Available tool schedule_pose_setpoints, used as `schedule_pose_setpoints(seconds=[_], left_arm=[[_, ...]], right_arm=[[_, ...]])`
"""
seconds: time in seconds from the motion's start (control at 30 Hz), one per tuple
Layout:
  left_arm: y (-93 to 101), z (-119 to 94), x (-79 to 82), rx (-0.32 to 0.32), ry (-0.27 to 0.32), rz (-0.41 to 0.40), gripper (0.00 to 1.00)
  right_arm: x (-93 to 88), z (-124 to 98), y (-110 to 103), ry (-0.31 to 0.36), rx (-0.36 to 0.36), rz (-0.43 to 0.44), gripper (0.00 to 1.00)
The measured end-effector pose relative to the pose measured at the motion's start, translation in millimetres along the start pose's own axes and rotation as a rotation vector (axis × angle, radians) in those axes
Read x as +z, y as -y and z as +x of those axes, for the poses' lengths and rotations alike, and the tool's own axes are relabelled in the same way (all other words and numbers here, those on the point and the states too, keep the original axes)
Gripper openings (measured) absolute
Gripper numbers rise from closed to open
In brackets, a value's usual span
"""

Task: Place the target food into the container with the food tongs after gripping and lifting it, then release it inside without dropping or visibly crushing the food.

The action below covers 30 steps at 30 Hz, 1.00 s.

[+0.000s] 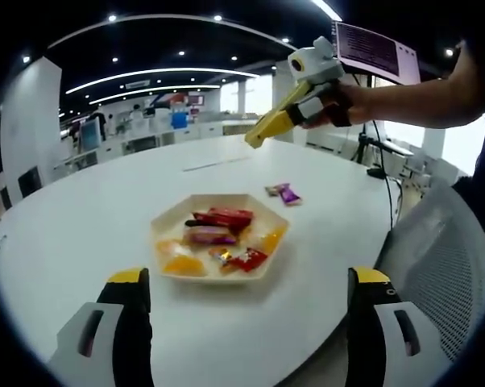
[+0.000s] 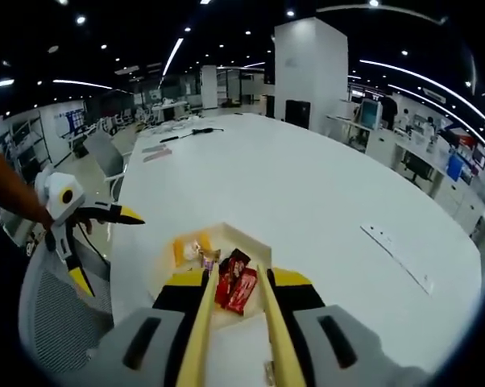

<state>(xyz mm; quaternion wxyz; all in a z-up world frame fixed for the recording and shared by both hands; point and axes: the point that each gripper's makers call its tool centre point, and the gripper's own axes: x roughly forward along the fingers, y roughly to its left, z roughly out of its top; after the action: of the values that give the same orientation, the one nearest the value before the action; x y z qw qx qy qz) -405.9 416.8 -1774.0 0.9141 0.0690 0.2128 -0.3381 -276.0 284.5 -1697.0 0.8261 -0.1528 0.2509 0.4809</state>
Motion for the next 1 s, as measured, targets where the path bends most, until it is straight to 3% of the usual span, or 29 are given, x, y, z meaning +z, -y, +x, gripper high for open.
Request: schedule_pose_setpoints(seconds=[0.3, 1.0], left_arm=[[1.1, 0.4, -1.2, -0.005, -0.006, 0.001, 0.98], [-0.3, -0.2, -1.2, 0.005, -0.009, 0.014, 0.97]], right_arm=[[-17.7, -21.3, 31.0, -0.015, -0.077, 0.02, 0.28], [-57.0, -66.1, 75.1, -0.027, -0.198, 0.133, 0.28]])
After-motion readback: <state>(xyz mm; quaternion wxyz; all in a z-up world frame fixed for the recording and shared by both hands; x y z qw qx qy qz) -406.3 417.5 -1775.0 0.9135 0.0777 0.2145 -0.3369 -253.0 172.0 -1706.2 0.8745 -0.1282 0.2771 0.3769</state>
